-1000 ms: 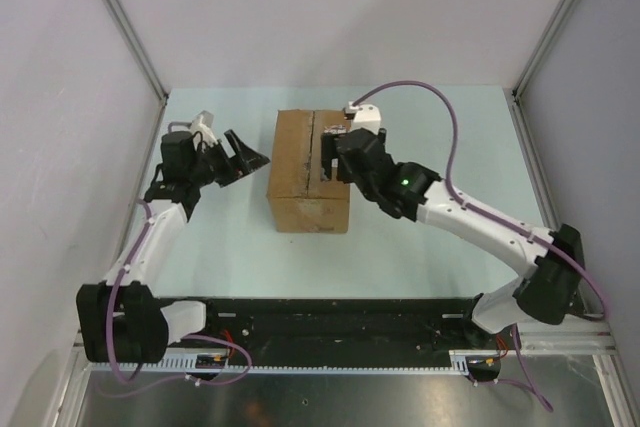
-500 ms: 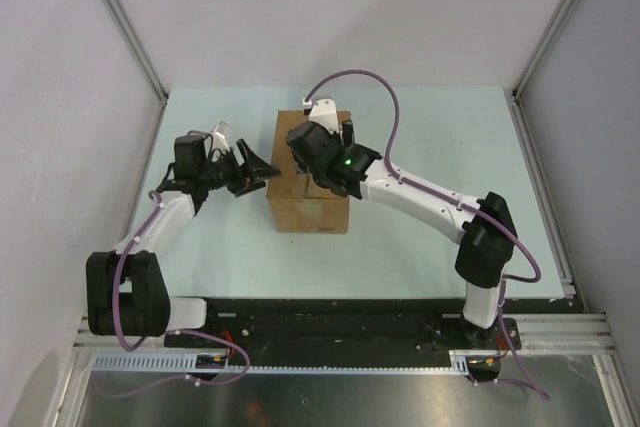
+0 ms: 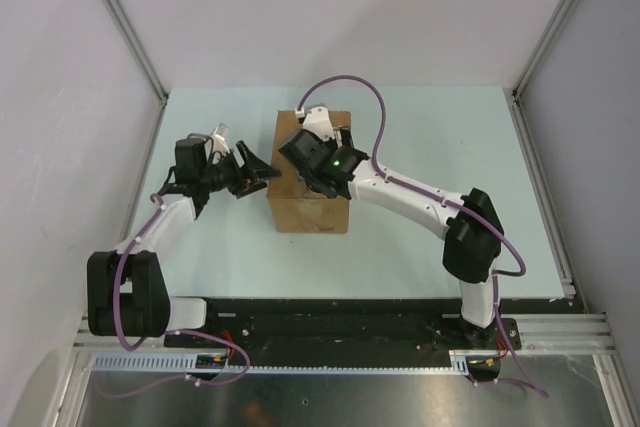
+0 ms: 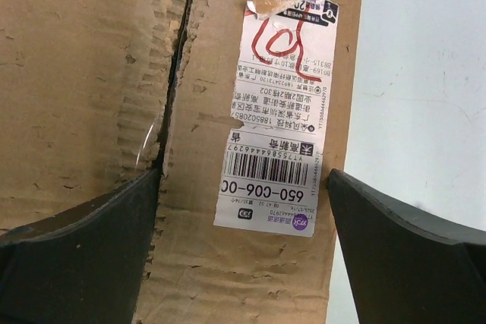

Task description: Unpack the express box

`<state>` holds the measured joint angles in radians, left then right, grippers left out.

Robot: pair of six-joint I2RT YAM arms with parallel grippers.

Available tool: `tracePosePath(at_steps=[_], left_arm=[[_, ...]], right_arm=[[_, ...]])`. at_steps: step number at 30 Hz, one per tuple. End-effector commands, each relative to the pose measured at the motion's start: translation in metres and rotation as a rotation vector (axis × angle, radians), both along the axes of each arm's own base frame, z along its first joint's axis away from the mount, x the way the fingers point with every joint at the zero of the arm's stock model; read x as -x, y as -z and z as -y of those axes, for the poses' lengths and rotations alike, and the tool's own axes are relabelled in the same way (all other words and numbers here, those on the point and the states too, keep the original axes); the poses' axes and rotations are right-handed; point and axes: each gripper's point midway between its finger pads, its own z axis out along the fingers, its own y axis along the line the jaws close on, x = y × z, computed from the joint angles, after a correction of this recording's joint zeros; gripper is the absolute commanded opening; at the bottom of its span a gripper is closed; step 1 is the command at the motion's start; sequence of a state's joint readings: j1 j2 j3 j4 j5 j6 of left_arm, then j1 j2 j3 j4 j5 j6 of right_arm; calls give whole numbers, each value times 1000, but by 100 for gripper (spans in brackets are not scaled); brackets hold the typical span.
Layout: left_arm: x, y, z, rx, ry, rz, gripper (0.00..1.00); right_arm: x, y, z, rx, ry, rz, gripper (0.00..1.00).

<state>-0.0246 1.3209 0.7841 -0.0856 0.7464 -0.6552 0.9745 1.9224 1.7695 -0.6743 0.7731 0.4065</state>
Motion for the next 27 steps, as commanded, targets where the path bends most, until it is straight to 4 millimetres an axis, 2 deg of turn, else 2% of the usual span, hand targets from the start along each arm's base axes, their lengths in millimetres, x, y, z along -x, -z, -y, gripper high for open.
tracePosePath(at_steps=[1, 3, 6, 8, 12, 14, 15, 17, 18, 22, 26, 27], left_arm=[[19, 49, -8, -91, -25, -142, 77], [17, 49, -9, -96, -31, -140, 77], [16, 49, -11, -103, -41, -137, 77], [15, 49, -12, -105, -46, -138, 77], [15, 49, -13, -107, -52, -139, 77], [14, 49, -13, -107, -52, -136, 77], [15, 49, -14, -109, -52, -138, 77], [15, 52, -15, -113, -54, -143, 77], [15, 52, -16, -115, -58, -144, 77], [14, 52, -15, -112, -58, -146, 77], [13, 50, -14, -106, -55, -145, 77], [13, 50, -14, -104, -53, -145, 77]], right_arm=[[-6, -2, 11, 59, 44, 8, 94], [-8, -7, 16, 63, 57, 14, 94], [-9, -24, 25, 58, 79, 35, 93], [-10, -33, 35, 51, 91, 39, 92], [-6, -64, 58, 9, 118, 78, 91], [-6, -69, 67, -2, 127, 82, 91], [-5, -78, 71, -25, 127, 93, 91], [-6, -79, 80, -42, 137, 86, 91], [-5, -87, 85, -65, 141, 94, 91], [-2, -98, 98, -104, 150, 100, 91], [1, -95, 110, -119, 124, 87, 91], [-3, -94, 109, -138, 110, 97, 91]])
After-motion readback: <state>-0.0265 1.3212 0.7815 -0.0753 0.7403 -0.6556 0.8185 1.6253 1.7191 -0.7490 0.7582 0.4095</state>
